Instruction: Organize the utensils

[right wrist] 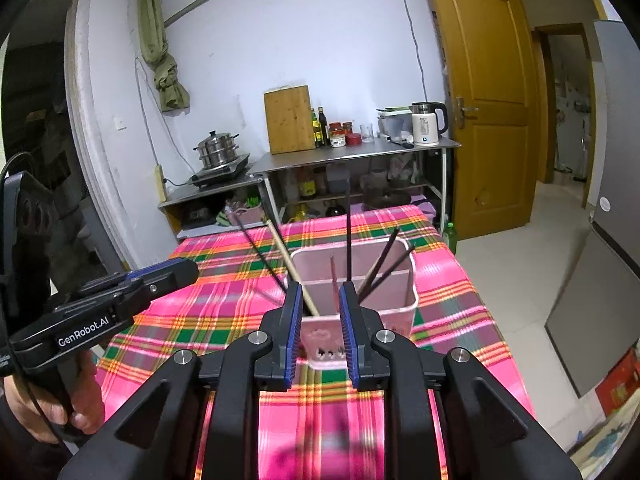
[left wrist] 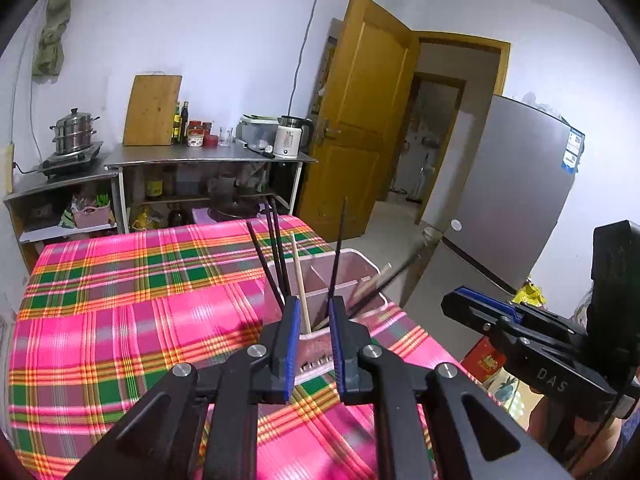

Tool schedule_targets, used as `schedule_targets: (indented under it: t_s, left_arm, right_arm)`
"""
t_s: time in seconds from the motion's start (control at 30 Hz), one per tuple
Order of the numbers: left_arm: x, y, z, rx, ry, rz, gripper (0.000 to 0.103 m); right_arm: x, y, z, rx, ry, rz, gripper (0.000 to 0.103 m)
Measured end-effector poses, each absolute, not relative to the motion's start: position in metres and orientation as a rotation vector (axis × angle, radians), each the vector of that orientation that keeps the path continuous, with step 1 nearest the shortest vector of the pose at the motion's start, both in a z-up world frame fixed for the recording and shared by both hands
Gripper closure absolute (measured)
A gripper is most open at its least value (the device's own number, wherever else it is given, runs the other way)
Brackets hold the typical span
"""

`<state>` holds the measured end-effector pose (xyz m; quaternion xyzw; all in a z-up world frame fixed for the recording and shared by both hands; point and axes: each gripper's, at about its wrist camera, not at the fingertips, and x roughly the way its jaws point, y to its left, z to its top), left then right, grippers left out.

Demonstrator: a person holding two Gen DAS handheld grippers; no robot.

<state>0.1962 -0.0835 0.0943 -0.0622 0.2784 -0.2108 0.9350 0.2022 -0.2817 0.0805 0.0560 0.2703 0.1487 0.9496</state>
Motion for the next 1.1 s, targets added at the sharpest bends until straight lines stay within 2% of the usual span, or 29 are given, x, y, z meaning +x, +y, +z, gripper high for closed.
schedule_targets:
  t_s: [0.6, 1.1]
  left_arm:
    - [0.115, -0.075, 0.048, -0.076, 0.556, -0.374, 0.089]
    - [0.083, -0.07, 0.03, -0.064, 0.566, -0.355, 0.089]
  right_arm:
    - [0.133, -0.272, 0.04, 0.076, 0.568, 0.299, 0.083]
    - [0.096, -0.274, 0.015, 0.057, 0.593, 0.27, 0.083]
